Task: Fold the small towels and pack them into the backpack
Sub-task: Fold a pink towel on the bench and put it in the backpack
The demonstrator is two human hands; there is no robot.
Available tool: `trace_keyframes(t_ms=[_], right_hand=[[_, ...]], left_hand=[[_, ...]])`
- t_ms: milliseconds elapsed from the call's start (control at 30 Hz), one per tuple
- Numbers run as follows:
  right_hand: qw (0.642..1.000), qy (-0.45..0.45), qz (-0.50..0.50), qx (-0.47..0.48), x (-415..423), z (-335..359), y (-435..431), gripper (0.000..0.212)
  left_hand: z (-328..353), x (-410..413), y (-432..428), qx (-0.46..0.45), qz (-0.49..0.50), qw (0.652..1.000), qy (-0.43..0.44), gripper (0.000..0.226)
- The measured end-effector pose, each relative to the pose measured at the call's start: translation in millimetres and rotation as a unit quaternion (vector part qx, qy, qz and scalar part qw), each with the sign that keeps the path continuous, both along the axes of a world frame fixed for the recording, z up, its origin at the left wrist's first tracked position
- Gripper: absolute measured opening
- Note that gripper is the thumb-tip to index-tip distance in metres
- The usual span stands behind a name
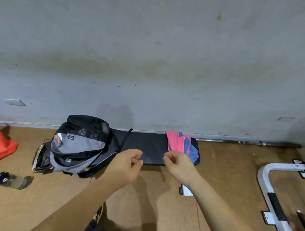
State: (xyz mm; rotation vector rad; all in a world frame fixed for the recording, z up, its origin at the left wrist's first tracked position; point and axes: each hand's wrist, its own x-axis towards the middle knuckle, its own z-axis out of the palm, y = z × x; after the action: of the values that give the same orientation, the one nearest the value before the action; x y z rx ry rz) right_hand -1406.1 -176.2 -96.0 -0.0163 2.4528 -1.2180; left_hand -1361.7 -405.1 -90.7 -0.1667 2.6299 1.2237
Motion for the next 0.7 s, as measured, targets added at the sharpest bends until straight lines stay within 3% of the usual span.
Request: trace_keyframes(t_ms=[233, 400, 700], right_hand=[[0.991, -0.014, -0.119, 0.064, -129.2, -69.2, -28.8, 0.048], [0.977, -0.068, -0.172, 0.101, -193.7, -141.3, -50.7, 0.024], [0.957, -0.018, -0.218, 0.190, -262.9, -326.4, -2.2, 0.027]], left_hand=[[-70.4, -162.8, -35.2, 0.018, -0.101, 0.995, -0.019, 0.037], [-140.0, -239.9, -48.3, 0.020, -0.178, 0.983, -0.046, 0.036], [-321.1, -296.6, -12.0, 0.049, -0.165, 0.985, -0.023, 0.029]])
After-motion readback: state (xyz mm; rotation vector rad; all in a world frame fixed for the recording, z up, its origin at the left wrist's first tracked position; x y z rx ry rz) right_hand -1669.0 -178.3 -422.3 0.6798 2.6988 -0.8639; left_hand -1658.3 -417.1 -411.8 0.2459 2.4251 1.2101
